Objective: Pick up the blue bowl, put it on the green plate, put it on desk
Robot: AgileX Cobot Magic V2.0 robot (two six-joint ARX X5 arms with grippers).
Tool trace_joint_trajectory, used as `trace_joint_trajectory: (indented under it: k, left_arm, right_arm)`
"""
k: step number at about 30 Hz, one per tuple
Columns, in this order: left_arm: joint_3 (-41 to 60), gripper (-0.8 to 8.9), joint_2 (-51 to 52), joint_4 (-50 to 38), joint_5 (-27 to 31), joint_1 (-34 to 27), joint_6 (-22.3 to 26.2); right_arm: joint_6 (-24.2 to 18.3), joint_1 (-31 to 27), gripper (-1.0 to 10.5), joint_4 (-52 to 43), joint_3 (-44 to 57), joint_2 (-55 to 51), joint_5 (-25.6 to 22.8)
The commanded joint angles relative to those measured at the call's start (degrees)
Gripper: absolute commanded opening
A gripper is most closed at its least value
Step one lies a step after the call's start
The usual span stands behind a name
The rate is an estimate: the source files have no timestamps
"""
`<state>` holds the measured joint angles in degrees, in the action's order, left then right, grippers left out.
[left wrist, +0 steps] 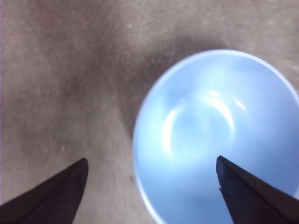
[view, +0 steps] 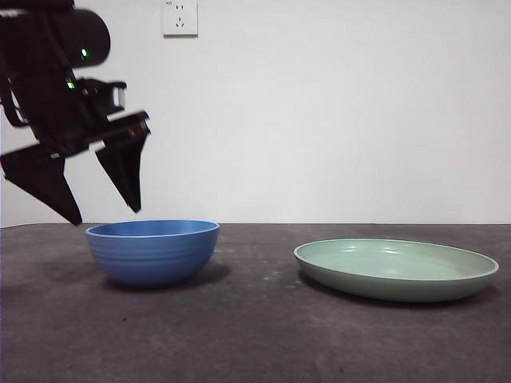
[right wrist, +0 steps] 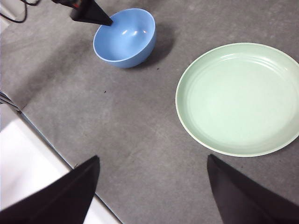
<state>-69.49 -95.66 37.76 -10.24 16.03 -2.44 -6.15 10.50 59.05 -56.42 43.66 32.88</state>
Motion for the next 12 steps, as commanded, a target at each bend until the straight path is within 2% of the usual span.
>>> trace_joint_trajectory:
  k: [1, 4, 9, 12]
  left_arm:
    - [-1.40, 4.27, -3.02, -0.81, 0.26, 0.22, 0.20]
    - [-1.40, 4.17, -4.85, -1.05, 1.55, 0.22, 0.00]
    - [-1.40, 3.19, -5.64, -1.55, 2.40, 0.39, -0.26]
    - [-1.40, 2.28, -5.62, -1.62, 2.40, 0.50, -0.92]
  right_arm:
    - [-0.28, 0.26, 3.7, -0.55, -0.96, 0.44, 0.11]
    - [-0.28, 0.26, 3.7, -0.55, -0.96, 0.44, 0.09]
    - [-0.28, 0.26, 3.7, -0.55, -0.96, 0.44, 0.11]
    - [-0.31, 0.26, 3.7, -0.55, -0.96, 0.44, 0.09]
